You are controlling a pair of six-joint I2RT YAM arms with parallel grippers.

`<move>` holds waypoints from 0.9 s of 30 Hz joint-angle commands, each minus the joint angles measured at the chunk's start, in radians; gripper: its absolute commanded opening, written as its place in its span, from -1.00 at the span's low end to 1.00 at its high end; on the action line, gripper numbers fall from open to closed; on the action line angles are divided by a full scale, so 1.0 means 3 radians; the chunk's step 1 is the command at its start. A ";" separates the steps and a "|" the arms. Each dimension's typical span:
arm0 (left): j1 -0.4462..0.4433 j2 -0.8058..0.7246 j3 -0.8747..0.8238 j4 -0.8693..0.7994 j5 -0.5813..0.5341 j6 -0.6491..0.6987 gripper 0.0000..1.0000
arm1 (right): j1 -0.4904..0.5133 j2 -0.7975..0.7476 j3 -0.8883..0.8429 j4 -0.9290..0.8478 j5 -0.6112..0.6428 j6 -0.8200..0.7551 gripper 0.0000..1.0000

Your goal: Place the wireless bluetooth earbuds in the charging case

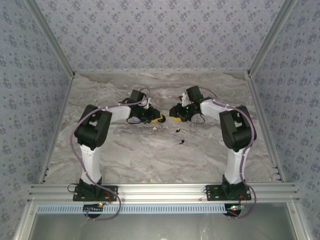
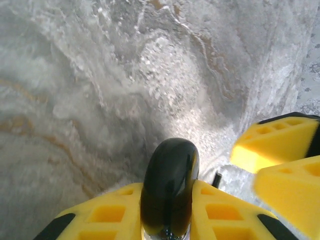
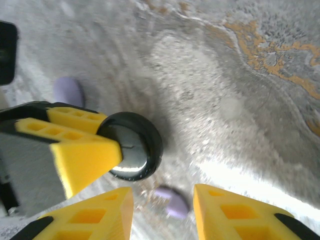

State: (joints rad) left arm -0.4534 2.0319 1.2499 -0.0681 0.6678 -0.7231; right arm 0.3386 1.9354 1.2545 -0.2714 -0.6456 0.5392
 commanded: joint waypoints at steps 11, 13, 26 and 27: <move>0.0034 -0.1345 -0.0428 0.0327 0.0065 0.0441 -0.57 | -0.0242 -0.1369 -0.0444 -0.0130 -0.0266 -0.0728 -0.09; 0.0035 -0.1502 -0.0443 0.0280 0.0140 0.0561 -0.59 | -0.0264 -0.1483 -0.0415 -0.0195 -0.0393 -0.0787 -0.08; 0.0025 -0.2111 -0.0661 0.0520 0.0570 0.0860 -0.61 | -0.0046 -0.1706 -0.0236 -0.0092 -0.1047 -0.0938 0.06; 0.0019 -0.2135 -0.0673 0.0546 0.0591 0.0871 -0.62 | -0.0026 -0.1704 -0.0234 -0.0078 -0.1063 -0.0942 0.07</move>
State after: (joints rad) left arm -0.4454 1.4322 1.0599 0.0334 0.7868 -0.5014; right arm 0.3141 1.4525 1.1442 -0.3058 -0.8993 0.2855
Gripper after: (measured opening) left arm 0.197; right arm 0.532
